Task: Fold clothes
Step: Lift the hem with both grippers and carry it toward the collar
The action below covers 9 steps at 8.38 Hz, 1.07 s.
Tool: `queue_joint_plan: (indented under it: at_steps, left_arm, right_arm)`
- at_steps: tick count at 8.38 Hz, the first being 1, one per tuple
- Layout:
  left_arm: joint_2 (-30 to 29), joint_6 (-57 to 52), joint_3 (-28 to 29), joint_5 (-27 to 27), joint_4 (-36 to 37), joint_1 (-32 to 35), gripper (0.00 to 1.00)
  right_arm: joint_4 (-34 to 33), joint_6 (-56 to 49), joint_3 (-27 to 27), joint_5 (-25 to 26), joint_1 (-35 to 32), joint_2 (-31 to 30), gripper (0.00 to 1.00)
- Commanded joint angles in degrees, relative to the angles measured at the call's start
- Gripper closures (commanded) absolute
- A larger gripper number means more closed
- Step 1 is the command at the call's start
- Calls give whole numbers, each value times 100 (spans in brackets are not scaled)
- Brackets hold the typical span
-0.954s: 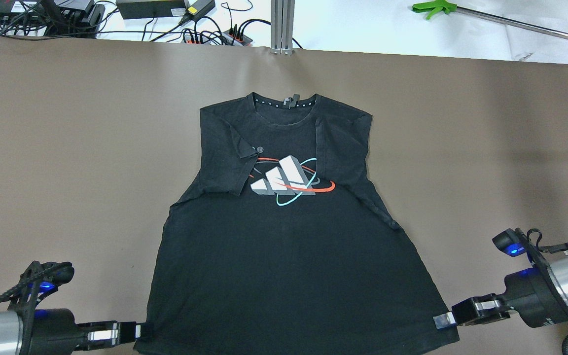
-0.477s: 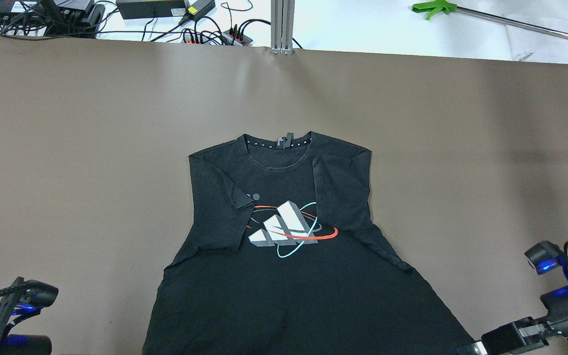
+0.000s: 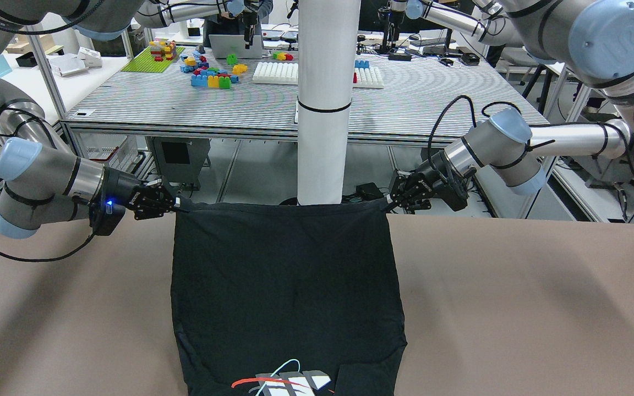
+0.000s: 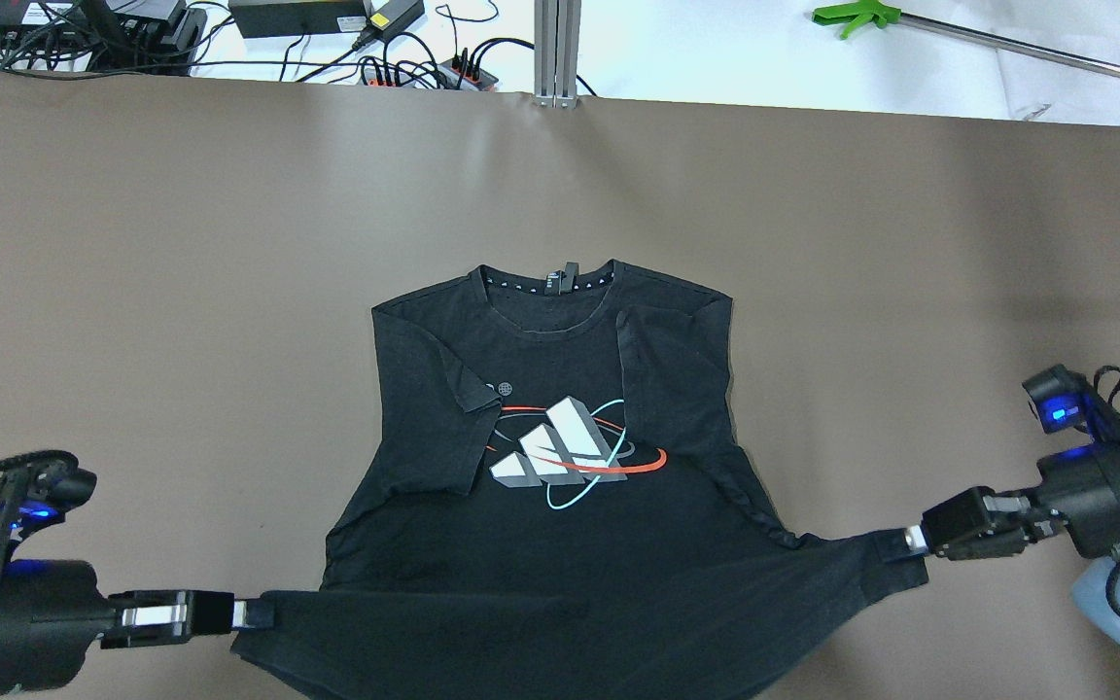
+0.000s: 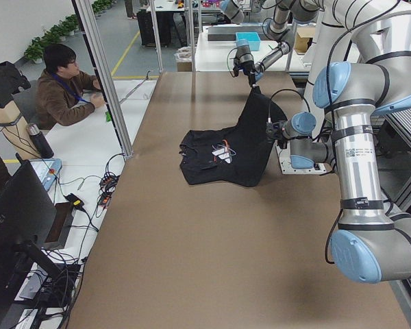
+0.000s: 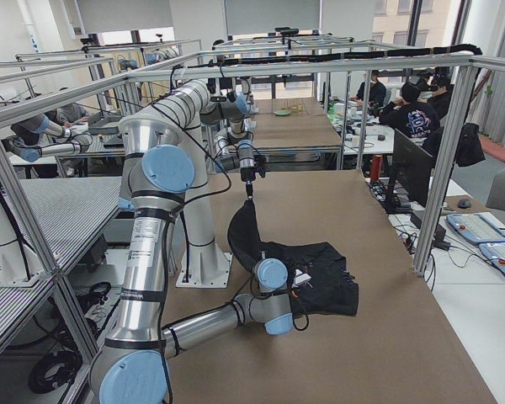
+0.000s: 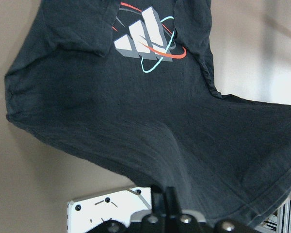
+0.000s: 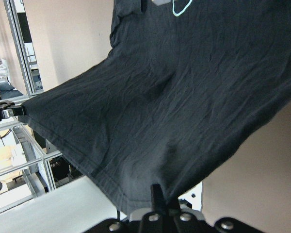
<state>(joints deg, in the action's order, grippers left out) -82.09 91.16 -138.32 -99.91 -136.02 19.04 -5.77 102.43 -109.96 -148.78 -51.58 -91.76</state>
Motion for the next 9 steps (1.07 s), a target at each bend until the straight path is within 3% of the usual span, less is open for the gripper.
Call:
queue_joint_plan:
  at_steps: [1,3,5,9]
  left_arm:
    - [-331,94,383,-424,110,958,100]
    - [-1296,112,919,-686,1020,1564,100]
    - [-1564,103,1131,-688,1332,1865,100]
    - [-2327,60,2412,-653,1324,2472,100]
  right_arm:
    - [-1166,-273,194,86,-466,833,100]
    - [-2396,-1334,203,488,-494,1089,100]
    - [-3094,-1953,247,1147,-468,1256,100]
    - [-3131,-2315,1132,1903,-441,1678,100]
